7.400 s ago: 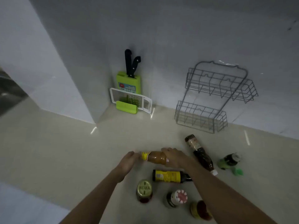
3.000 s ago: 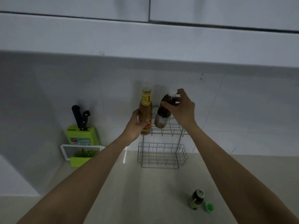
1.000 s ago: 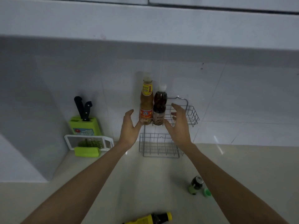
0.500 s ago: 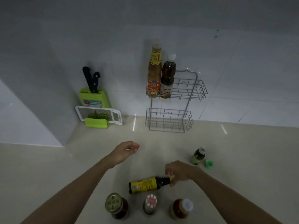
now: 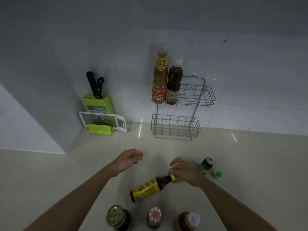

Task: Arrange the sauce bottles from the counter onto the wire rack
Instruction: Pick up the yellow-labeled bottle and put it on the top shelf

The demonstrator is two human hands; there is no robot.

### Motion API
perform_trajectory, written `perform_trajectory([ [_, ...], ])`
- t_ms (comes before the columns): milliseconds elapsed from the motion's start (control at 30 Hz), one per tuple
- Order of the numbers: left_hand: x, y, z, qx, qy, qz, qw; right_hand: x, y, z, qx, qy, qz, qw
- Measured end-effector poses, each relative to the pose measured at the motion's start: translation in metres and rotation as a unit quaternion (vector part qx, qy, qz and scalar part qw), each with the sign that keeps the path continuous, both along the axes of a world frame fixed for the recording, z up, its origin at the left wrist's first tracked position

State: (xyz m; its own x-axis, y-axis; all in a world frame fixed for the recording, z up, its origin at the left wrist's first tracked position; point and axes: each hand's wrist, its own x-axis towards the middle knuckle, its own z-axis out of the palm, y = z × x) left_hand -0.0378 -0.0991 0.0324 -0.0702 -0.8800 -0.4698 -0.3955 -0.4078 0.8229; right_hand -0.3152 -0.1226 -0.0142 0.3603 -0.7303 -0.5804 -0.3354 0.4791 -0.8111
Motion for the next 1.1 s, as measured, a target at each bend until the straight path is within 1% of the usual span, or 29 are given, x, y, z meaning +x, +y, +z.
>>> perform_trajectory([
  [67,0.002,-0.001,0.0,0.001,-0.003,0.006,1.0,0.004,0.001,-0.003,0.004,0.021,0.044,0.999],
  [133,0.004,0.0,-0.001,0.001,-0.002,0.009,1.0,0.007,0.002,-0.01,-0.062,0.079,0.114,0.988],
  [167,0.005,0.0,-0.001,0.002,-0.001,0.011,1.0,0.008,0.004,-0.013,-0.096,0.099,0.128,0.982],
  [200,0.006,0.0,-0.001,0.003,-0.001,0.013,1.0,0.008,0.004,-0.016,-0.113,0.108,0.116,0.981],
  [267,0.008,0.0,-0.001,0.006,-0.001,0.015,1.0,0.011,0.005,-0.018,-0.106,0.074,0.055,0.99],
  [333,0.009,0.002,-0.001,0.009,0.001,0.017,1.0,0.016,0.005,-0.009,-0.061,-0.002,0.004,0.998],
  [367,0.01,0.002,-0.002,0.01,0.0,0.018,1.0,0.018,0.003,-0.004,-0.047,-0.034,-0.003,0.998],
  [433,0.011,0.004,-0.005,0.008,-0.003,0.03,1.0,0.023,-0.002,0.01,-0.054,-0.077,0.001,0.996],
  [500,0.01,0.004,-0.005,-0.01,-0.008,0.049,0.999,0.027,-0.008,0.03,-0.092,-0.092,0.012,0.991],
  [600,0.009,-0.003,0.001,-0.036,-0.01,0.063,0.997,0.026,-0.025,0.069,-0.169,-0.073,0.027,0.982],
  [733,0.004,-0.015,0.014,-0.048,0.013,0.065,0.997,0.005,-0.049,0.132,-0.257,-0.071,-0.014,0.964],
  [833,-0.003,-0.03,0.03,-0.071,0.031,0.065,0.995,-0.014,-0.07,0.186,-0.333,-0.06,-0.069,0.938],
  [900,-0.008,-0.044,0.045,-0.102,0.04,0.064,0.992,-0.021,-0.084,0.222,-0.379,-0.051,-0.122,0.916],
  [1000,-0.018,-0.067,0.07,-0.175,0.042,0.081,0.98,-0.023,-0.103,0.263,-0.462,-0.028,-0.226,0.857],
  [1100,-0.03,-0.09,0.096,-0.236,0.014,0.105,0.966,-0.016,-0.124,0.278,-0.542,0.052,-0.283,0.79],
])
